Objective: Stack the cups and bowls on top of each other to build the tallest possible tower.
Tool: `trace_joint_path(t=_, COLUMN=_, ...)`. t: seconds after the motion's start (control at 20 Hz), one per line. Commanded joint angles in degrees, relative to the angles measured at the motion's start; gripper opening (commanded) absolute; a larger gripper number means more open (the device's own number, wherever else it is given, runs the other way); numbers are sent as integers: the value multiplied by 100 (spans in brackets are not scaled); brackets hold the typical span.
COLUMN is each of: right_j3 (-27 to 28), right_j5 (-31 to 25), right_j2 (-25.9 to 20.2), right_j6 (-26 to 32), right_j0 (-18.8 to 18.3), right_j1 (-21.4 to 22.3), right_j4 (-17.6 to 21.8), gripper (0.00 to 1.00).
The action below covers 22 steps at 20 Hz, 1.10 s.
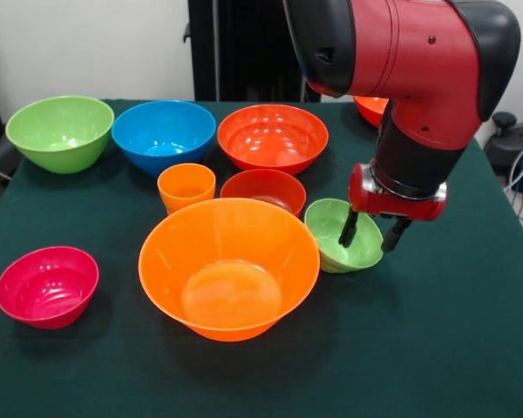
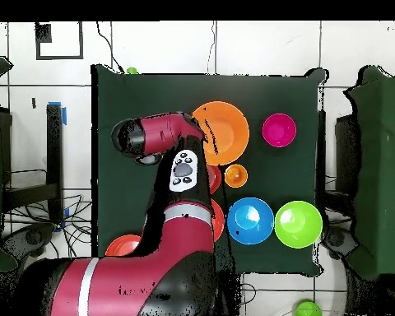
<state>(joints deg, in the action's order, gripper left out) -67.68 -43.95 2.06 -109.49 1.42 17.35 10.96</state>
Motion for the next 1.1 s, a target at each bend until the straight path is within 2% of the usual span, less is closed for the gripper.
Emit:
trace_joint_path(t=0.05, right_j3=-211, right_j5=384, right_j2=-609, right_j6=-146, right_j0=-78, right_j1=-230, right_j4=-4, gripper=100)
trace_joint_path(t=0.3, right_j3=-131, right_j5=190, right_j2=-579, right_j6=-147, right_j0=-45, right_j1=-179, right_j4=-46, gripper=100)
trace_joint_path(t=1.1, right_j3=-135, right_j5=188, right_j2=-725, right_j6=-143, right_j0=-120, right_j1=-181, right_j4=-182, gripper=100)
